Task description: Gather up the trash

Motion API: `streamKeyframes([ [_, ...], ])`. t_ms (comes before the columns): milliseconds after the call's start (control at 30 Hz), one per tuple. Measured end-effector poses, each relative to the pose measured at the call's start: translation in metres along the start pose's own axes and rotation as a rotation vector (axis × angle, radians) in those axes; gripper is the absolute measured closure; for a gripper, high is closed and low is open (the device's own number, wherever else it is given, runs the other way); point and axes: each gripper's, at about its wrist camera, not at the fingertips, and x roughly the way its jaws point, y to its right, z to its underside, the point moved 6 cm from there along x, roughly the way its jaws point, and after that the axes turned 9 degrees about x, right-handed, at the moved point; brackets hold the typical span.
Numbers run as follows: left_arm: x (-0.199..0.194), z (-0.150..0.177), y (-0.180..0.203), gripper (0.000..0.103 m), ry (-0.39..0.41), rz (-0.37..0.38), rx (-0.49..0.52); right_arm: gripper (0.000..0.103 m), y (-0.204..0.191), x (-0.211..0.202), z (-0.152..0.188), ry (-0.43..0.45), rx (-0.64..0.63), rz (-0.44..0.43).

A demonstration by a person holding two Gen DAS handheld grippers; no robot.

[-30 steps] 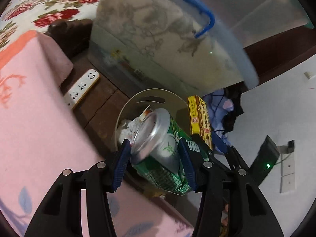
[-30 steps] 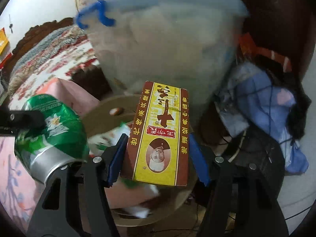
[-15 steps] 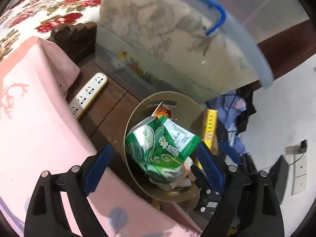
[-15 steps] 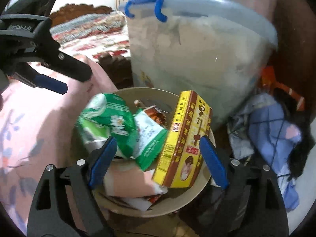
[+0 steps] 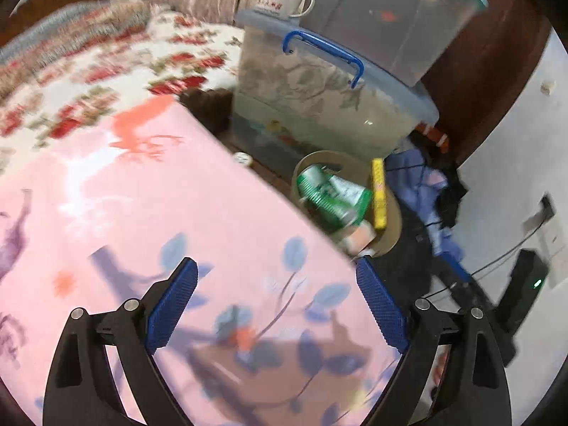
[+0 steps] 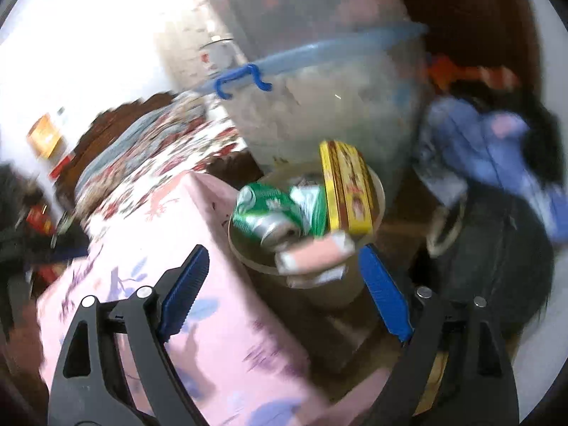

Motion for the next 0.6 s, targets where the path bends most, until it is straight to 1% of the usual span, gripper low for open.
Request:
streamKeyframes([
  [67,-0.019,0.018,0.008,0.016,0.031,-0.032,0.046,0.015,-0.01,-0.01,0.022,0.002,0.063,0.018],
  [133,-0.038,0.031,0.013,0.015,0.07,-0.073,0.093,0.011,-0.026,-0.018,0.044,-0.013,0.096,0.021],
  [167,-0.049,0.039,0.014,0.012,0.095,-0.096,0.114,0.011,-0.031,-0.021,0.052,-0.02,0.106,0.018],
  [233,-0.067,0.051,0.014,0.009,0.134,-0.126,0.141,0.009,-0.046,-0.03,0.068,-0.016,0.111,0.022],
  [367,-0.103,0.073,0.006,0.009,0.217,-0.191,0.167,0.006,-0.068,-0.048,0.084,0.007,0.126,0.01],
  [433,-0.117,0.084,0.0,0.009,0.249,-0.201,0.164,0.006,-0.081,-0.058,0.091,0.024,0.125,0.008],
  [600,-0.141,0.109,-0.016,0.009,0.232,-0.187,0.144,0.005,-0.106,-0.073,0.108,0.025,0.093,0.01],
])
